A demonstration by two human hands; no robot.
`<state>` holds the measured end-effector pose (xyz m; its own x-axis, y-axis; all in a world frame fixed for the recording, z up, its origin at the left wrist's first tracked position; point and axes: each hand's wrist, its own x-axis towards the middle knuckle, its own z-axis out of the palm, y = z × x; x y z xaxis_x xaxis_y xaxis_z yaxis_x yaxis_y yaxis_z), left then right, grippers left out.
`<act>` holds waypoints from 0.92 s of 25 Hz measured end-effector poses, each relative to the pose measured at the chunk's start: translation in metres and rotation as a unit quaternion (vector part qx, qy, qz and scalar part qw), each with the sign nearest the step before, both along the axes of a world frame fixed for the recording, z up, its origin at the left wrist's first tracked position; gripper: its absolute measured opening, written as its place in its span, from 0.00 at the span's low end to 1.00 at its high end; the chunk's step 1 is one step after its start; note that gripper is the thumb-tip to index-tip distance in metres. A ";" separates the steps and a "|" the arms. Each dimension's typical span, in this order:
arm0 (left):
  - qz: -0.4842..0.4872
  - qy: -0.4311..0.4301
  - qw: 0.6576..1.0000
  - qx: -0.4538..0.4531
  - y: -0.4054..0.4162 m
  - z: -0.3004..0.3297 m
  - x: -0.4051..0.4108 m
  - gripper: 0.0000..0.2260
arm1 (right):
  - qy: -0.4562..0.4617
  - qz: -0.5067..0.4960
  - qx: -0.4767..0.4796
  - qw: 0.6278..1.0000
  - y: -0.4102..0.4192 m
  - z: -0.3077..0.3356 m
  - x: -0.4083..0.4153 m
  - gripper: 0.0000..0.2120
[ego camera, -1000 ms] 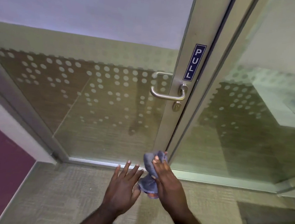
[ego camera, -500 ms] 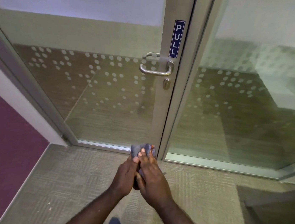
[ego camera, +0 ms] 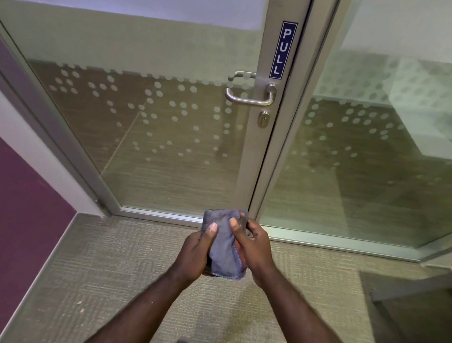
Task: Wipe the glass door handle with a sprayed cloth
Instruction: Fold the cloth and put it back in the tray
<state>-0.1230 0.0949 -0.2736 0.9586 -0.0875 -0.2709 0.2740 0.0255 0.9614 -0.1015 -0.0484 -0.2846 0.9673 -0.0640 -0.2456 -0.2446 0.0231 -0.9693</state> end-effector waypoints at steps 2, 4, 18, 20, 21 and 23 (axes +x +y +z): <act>-0.013 0.004 1.000 0.022 0.009 -0.005 0.002 0.22 | -0.017 -0.006 0.034 0.999 0.010 -0.001 -0.004 0.28; -0.021 0.005 0.998 0.061 0.016 -0.008 0.004 0.21 | -0.045 -0.047 0.007 0.998 0.023 -0.002 -0.009 0.19; -0.019 -0.119 0.961 0.248 0.025 0.010 0.037 0.26 | -0.058 -0.176 -0.218 0.958 0.064 0.017 -0.007 0.09; -0.033 -0.135 0.959 0.247 0.019 0.015 0.041 0.26 | -0.074 -0.208 -0.249 0.943 0.063 0.017 -0.009 0.08; -0.038 -0.142 0.957 0.248 0.014 0.018 0.042 0.27 | -0.084 -0.225 -0.258 0.936 0.060 0.016 -0.010 0.09; -0.045 -0.165 0.954 0.246 0.002 0.024 0.044 0.27 | -0.097 -0.248 -0.277 0.923 0.050 0.017 -0.011 0.15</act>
<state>-0.0791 0.0964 -0.2499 0.9934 -0.1140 0.0138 -0.0651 -0.4601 0.8855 -0.1128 0.0013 -0.2676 0.8081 -0.5741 0.1317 -0.1581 -0.4267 -0.8905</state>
